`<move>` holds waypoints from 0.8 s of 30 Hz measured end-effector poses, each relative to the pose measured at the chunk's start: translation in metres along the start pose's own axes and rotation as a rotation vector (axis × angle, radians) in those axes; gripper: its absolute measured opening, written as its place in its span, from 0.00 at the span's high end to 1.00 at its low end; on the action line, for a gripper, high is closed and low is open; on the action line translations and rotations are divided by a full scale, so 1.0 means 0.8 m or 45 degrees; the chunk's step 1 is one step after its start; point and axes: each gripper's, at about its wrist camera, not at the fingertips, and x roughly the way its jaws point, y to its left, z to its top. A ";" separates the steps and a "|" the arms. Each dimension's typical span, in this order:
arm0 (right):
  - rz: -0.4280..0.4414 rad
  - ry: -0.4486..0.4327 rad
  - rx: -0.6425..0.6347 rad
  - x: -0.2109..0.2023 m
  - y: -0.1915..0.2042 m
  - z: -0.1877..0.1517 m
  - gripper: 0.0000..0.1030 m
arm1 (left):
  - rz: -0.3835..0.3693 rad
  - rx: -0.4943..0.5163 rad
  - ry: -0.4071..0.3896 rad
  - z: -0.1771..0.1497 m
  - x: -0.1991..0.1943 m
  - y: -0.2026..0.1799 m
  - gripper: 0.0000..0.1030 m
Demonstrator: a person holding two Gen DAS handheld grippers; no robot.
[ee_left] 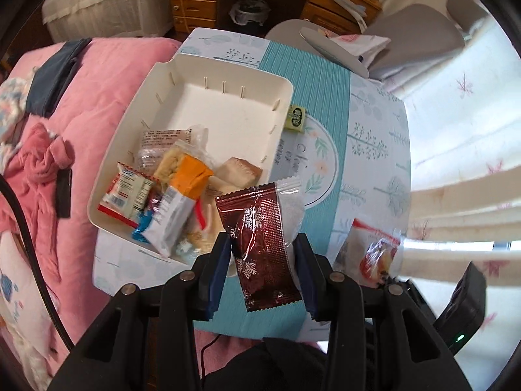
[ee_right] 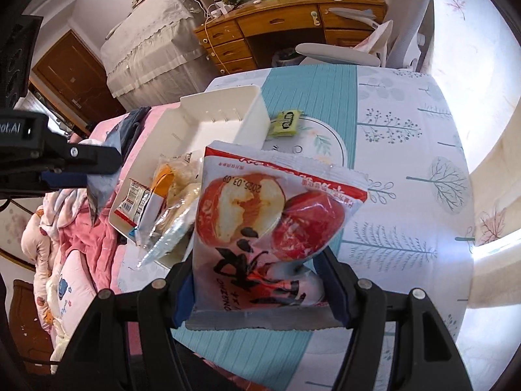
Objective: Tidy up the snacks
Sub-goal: 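Carry the candy and apple-print bag over the white tray with both tools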
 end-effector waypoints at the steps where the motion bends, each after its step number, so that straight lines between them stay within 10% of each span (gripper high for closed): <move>1: 0.000 -0.009 0.017 0.000 0.007 0.000 0.36 | -0.003 0.019 -0.002 -0.001 -0.002 0.006 0.63; 24: -0.008 -0.211 0.208 0.062 0.159 0.022 0.35 | -0.089 0.363 -0.122 0.045 -0.012 0.149 0.63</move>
